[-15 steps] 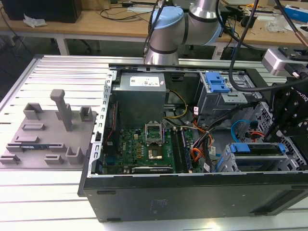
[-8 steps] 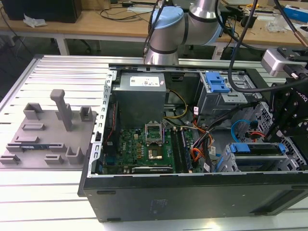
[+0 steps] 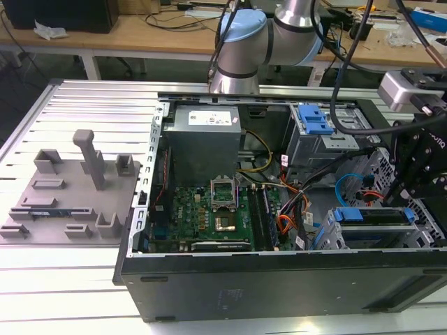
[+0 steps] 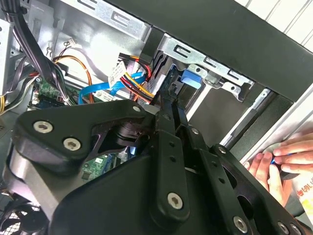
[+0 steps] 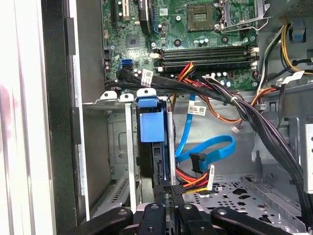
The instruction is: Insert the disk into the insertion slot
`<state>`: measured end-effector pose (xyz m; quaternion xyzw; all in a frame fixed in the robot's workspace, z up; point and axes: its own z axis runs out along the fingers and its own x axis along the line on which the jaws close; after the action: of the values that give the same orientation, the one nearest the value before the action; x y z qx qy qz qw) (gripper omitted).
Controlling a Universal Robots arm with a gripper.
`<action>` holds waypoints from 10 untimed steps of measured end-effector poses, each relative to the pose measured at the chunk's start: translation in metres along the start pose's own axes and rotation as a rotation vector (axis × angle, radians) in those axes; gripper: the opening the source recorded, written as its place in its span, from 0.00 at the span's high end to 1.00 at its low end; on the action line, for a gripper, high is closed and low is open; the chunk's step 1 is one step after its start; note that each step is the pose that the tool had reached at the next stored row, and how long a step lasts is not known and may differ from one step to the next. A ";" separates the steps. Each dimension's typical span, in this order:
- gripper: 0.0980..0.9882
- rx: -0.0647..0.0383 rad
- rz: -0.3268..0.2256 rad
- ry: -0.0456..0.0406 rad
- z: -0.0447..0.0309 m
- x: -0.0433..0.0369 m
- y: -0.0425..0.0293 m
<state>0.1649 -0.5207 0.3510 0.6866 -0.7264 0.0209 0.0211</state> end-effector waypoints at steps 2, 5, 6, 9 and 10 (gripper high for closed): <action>0.93 0.001 -0.006 0.0000 0.0002 0.0003 0.0000; 0.93 0.001 -0.015 0.0000 0.0004 0.0006 0.0000; 0.93 0.001 -0.017 0.0002 0.0003 0.0007 0.0000; 0.93 0.001 -0.018 0.0001 0.0004 0.0007 0.0000; 0.93 0.001 -0.018 0.0001 0.0004 0.0007 0.0000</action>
<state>0.1649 -0.5214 0.3506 0.6930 -0.7203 0.0213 0.0208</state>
